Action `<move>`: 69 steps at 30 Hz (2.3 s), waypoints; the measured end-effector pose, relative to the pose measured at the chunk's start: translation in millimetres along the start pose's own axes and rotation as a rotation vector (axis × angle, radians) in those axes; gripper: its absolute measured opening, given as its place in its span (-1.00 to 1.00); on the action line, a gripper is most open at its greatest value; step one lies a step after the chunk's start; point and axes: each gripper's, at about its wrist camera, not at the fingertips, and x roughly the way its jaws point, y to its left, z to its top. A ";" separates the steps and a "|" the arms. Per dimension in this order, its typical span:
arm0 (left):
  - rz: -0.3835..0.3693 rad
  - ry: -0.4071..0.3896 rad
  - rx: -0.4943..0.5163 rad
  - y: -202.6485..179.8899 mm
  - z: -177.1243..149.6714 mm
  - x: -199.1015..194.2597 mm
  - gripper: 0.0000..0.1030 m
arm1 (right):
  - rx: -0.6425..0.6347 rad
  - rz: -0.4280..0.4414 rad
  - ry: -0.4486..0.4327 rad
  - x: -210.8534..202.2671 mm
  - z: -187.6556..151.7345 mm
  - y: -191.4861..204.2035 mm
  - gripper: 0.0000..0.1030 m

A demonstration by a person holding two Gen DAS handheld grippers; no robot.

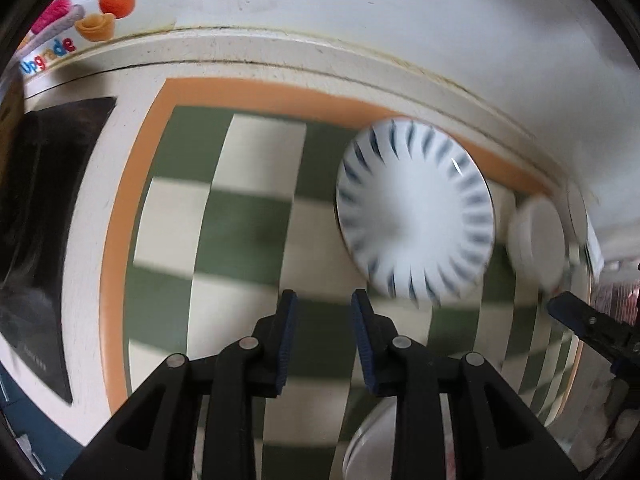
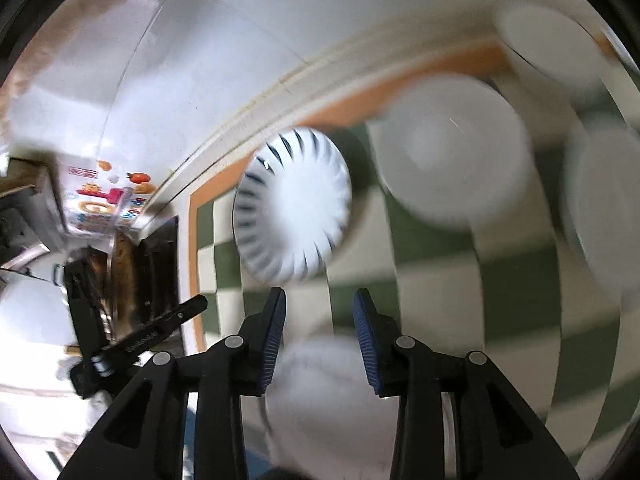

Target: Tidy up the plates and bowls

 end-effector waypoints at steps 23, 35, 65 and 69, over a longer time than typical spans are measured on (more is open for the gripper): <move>-0.105 0.135 -0.040 6.6 68.3 80.7 -0.45 | -0.102 -0.276 0.150 115.5 126.8 17.8 -0.31; -0.136 0.120 -0.012 -10.1 53.9 83.8 -0.73 | -0.228 -0.324 0.185 127.1 128.7 21.7 -0.73; -0.117 0.084 0.097 -57.5 -24.4 -15.2 -0.72 | -0.267 -0.211 0.135 6.0 18.1 42.5 -0.75; -0.116 0.100 0.124 -56.9 -55.6 -20.4 -0.72 | -0.251 -0.196 0.139 -12.4 -17.7 29.8 -0.75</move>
